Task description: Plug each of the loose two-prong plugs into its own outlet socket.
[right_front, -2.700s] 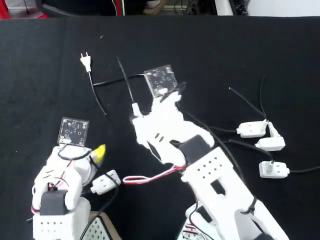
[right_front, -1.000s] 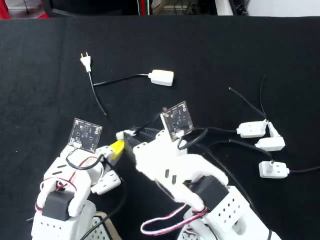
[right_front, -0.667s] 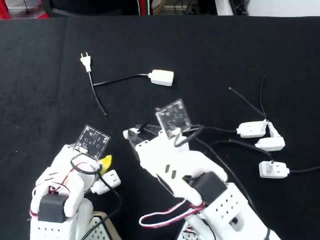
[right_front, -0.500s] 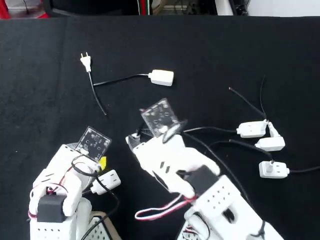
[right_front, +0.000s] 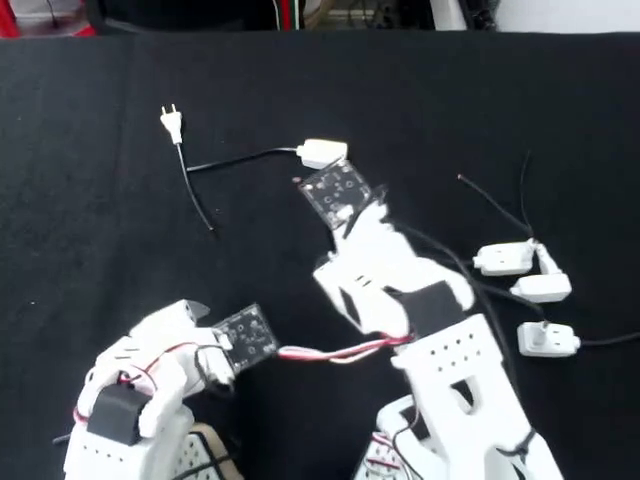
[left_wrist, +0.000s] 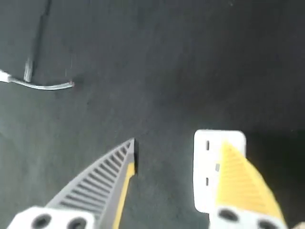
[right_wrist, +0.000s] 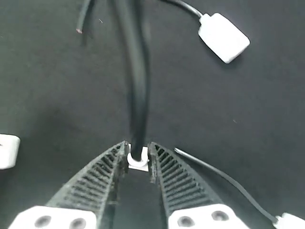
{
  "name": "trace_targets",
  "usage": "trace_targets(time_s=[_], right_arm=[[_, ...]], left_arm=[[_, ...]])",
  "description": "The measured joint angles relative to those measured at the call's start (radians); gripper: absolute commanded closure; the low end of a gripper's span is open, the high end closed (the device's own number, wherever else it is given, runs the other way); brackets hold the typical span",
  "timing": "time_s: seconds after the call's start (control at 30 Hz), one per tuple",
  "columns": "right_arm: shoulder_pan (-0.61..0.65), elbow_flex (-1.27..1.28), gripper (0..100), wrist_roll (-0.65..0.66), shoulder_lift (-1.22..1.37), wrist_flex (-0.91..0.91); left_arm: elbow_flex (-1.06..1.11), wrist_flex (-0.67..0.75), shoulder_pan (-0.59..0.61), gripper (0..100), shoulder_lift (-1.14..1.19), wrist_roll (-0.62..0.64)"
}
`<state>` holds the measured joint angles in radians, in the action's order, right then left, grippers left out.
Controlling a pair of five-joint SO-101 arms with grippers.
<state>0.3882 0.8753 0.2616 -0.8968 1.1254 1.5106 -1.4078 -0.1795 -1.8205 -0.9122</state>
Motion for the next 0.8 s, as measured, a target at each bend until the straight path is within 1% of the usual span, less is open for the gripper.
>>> trace_targets(time_s=[0.07,0.2,0.27,0.33,0.47,0.63,0.8], right_arm=[[-0.021,0.0,98.7,0.017,0.0,0.003],[-0.023,0.0,98.7,0.029,0.006,0.006],[-0.029,0.0,98.7,0.029,0.008,0.006],[-0.032,0.0,98.7,0.029,0.008,0.006],[-0.04,0.0,98.7,0.044,0.008,0.006],[-0.104,0.0,98.7,0.048,0.008,0.006],[-0.12,0.0,98.7,0.048,0.008,0.006]], left_arm=[[0.009,0.009,-0.008,73,0.0,-0.038],[0.015,0.011,-0.005,73,0.0,-0.106],[0.014,0.011,-0.005,73,0.0,-0.118],[-0.002,-0.021,-0.005,73,0.0,-0.132],[-0.074,-0.035,-0.003,73,0.006,-0.132],[-0.077,-0.034,-0.003,73,0.063,-0.132],[-0.086,-0.011,-0.003,73,0.167,-0.109]])
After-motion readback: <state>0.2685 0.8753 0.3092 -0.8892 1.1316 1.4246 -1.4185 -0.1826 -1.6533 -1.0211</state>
